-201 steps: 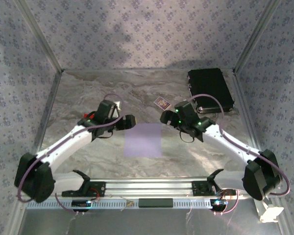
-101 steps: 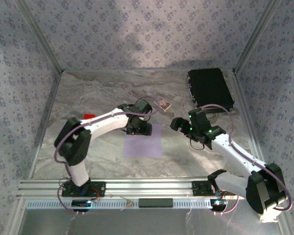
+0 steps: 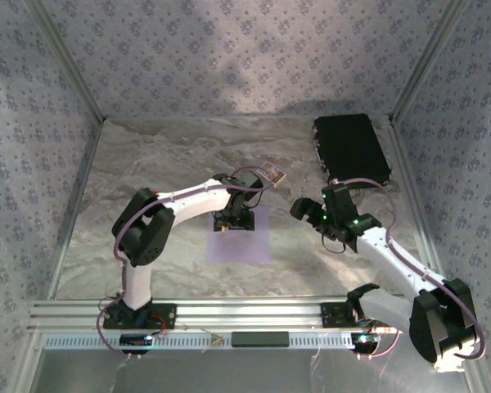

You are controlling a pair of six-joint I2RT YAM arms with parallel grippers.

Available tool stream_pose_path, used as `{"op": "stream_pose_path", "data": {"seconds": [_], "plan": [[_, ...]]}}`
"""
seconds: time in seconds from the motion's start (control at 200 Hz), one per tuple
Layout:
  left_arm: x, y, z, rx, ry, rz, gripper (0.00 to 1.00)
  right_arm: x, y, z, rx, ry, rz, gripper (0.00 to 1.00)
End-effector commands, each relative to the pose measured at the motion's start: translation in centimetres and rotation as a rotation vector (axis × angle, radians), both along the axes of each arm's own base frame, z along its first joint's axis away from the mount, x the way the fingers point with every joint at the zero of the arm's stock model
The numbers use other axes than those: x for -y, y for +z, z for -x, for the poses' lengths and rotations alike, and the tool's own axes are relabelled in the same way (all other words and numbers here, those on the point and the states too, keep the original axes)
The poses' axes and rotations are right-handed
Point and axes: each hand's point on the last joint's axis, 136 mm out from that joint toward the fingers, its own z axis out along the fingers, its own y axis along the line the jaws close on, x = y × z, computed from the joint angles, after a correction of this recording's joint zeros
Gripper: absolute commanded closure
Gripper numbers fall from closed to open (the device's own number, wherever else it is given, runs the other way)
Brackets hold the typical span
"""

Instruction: Fold a paper plane with a square sheet of paper (pick it up from the middle)

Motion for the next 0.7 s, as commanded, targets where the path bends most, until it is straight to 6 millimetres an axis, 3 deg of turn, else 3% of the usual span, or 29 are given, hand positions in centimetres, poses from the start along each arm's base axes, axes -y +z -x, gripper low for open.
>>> {"op": "stream_pose_path", "data": {"seconds": [0.0,0.13,0.695], "plan": [[0.0,-0.3,0.3,-0.023,0.000,-0.032,0.24,-0.3,0.4,0.3,0.024,0.010,-0.037,0.01],[0.1,-0.3,0.2,-0.019,0.003,-0.031,0.19,-0.3,0.6,0.3,0.037,0.012,-0.042,0.01],[0.3,-1.4,0.2,-0.031,-0.009,-0.051,0.15,-0.5,-0.3,0.6,0.004,-0.007,-0.061,0.01]]}}
